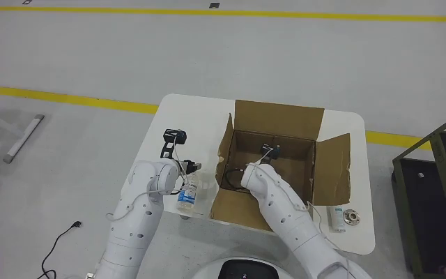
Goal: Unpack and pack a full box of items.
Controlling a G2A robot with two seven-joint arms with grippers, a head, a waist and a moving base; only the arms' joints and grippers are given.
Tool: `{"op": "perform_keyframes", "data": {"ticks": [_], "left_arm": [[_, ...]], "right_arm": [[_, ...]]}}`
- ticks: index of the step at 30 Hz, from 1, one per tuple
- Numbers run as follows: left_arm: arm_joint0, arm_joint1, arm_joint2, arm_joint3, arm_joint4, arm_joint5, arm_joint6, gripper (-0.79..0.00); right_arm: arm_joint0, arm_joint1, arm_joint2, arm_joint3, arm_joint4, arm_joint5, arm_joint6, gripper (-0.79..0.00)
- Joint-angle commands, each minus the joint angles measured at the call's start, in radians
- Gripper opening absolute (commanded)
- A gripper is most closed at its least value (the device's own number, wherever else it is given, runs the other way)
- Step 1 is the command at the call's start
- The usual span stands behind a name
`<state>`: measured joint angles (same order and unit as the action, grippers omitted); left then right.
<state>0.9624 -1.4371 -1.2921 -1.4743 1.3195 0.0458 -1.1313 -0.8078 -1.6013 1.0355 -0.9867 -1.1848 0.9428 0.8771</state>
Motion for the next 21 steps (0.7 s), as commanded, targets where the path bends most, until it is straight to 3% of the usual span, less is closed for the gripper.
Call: {"op": "perform_keyframes", "data": {"ticks": [1, 8, 9, 12, 17, 21], "left_arm": [[0.000, 0.000, 0.000, 0.000, 0.000, 0.000, 0.000, 0.000], [0.000, 0.000, 0.000, 0.000, 0.000, 0.000, 0.000, 0.000], [0.000, 0.000, 0.000, 0.000, 0.000, 0.000, 0.000, 0.000], [0.000, 0.000, 0.000, 0.000, 0.000, 0.000, 0.000, 0.000], [0.000, 0.000, 0.000, 0.000, 0.000, 0.000, 0.000, 0.000], [0.000, 0.000, 0.000, 0.000, 0.000, 0.000, 0.000, 0.000]], "right_arm": [[0.005, -0.003, -0.002, 0.011, 0.000, -0.001, 0.001, -0.517], [0.023, -0.014, -0.008, 0.051, -0.002, -0.003, 0.003, -0.539], [0.026, -0.016, -0.008, 0.058, -0.003, -0.003, 0.003, -0.560], [0.034, -0.021, -0.009, 0.074, -0.001, -0.004, 0.004, -0.723], [0.048, -0.028, -0.008, 0.109, 0.001, -0.006, 0.006, -0.785], [0.056, -0.035, -0.008, 0.118, 0.004, -0.004, 0.004, -0.785]]}}
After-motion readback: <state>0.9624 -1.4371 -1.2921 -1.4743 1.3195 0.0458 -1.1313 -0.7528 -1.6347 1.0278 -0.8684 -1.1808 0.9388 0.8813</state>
